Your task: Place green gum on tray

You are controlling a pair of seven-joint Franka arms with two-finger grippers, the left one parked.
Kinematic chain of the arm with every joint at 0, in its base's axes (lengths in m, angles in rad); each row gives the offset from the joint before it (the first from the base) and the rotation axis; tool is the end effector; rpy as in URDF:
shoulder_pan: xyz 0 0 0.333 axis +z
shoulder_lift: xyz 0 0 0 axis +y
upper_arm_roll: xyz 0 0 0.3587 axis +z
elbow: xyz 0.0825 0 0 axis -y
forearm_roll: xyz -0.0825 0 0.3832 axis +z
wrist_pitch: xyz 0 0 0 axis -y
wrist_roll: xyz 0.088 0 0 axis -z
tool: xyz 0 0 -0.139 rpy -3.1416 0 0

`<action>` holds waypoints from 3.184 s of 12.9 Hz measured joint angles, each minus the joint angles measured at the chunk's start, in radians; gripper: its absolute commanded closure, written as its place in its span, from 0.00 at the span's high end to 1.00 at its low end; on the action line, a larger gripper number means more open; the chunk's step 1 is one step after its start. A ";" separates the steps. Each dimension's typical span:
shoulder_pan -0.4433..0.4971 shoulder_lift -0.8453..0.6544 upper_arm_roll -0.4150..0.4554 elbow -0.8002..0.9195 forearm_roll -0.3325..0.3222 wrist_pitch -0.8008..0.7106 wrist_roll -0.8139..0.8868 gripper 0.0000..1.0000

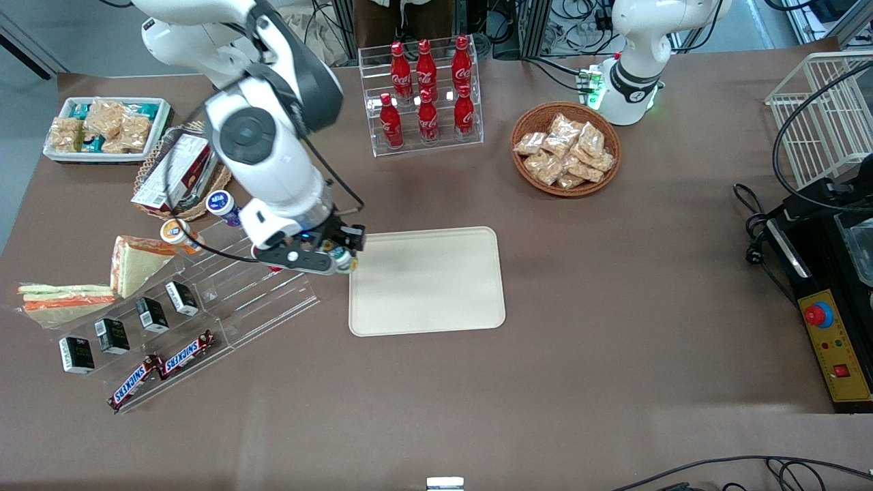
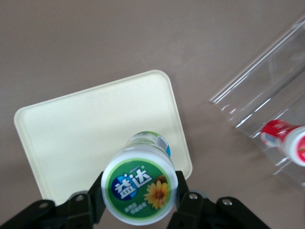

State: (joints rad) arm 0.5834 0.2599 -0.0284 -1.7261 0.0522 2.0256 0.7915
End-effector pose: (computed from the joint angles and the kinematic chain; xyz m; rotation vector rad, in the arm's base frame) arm 0.5487 0.3472 0.4441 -3.0600 0.3960 -0.0094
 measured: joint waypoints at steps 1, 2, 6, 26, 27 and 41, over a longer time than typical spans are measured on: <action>0.021 0.005 0.000 -0.061 0.000 0.068 0.034 0.06; 0.040 0.007 0.000 -0.123 0.000 0.133 0.069 0.06; 0.075 0.029 -0.001 -0.273 0.000 0.269 0.125 0.06; 0.055 0.006 -0.035 -0.294 -0.065 0.362 0.146 0.98; 0.050 -0.014 -0.038 -0.239 -0.079 0.267 0.141 0.98; -0.394 -0.216 0.021 0.087 -0.084 -0.161 -0.435 0.98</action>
State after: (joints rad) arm 0.1890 0.0437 -0.0076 -1.6389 -0.0319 1.8645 0.3568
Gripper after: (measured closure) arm 0.013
